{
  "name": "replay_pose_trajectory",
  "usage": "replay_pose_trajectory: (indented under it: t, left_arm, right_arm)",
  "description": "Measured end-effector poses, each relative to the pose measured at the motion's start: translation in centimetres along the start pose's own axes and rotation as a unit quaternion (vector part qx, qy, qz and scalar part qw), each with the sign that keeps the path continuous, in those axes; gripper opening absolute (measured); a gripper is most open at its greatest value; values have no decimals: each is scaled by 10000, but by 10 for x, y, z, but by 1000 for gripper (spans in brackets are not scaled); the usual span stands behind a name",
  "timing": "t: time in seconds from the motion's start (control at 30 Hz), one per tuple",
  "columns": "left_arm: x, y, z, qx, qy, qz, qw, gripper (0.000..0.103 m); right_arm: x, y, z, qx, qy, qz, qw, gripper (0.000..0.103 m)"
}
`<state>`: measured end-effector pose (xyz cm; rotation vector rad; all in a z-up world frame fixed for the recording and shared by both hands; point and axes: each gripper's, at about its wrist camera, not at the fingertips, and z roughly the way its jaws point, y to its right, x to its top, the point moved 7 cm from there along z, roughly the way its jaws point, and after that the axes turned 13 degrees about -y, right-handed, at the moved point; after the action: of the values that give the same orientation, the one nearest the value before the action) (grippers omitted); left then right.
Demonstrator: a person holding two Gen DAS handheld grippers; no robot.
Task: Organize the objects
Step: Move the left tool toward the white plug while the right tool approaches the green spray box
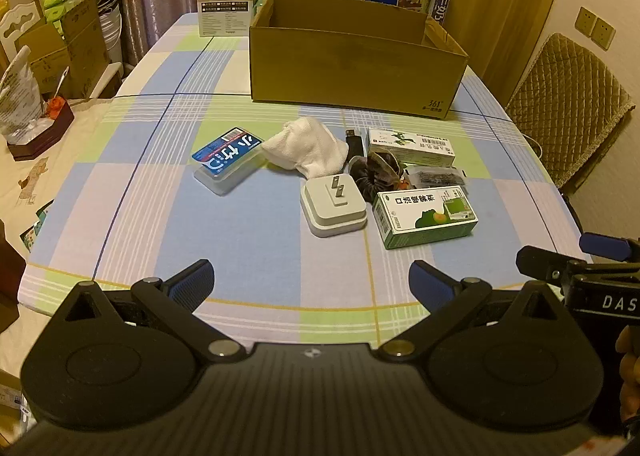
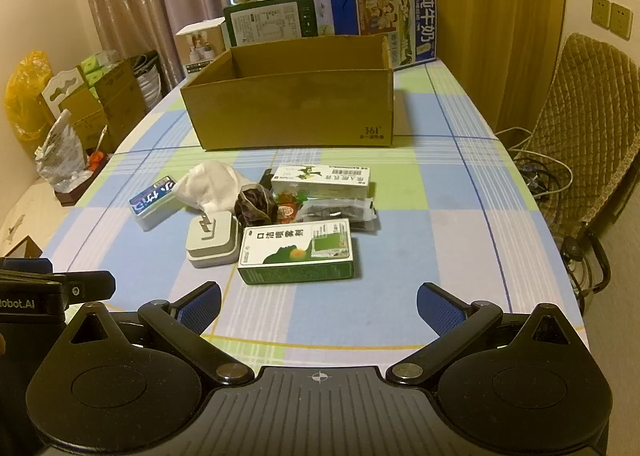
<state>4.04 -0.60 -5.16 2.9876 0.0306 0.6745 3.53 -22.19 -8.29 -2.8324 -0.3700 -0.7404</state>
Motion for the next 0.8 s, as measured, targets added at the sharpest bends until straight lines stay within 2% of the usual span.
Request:
replay_pose_trajectory:
  t: [0.6, 0.8]
  left_arm:
    - [0, 2, 2, -23, -58, 47, 10000, 102]
    - [4, 0, 8, 13, -31, 384, 9993, 102]
  right_arm:
    - [-2, 2, 4, -1, -58, -5, 10000, 101]
    - [-1, 4, 10, 216, -91, -218, 9995, 101]
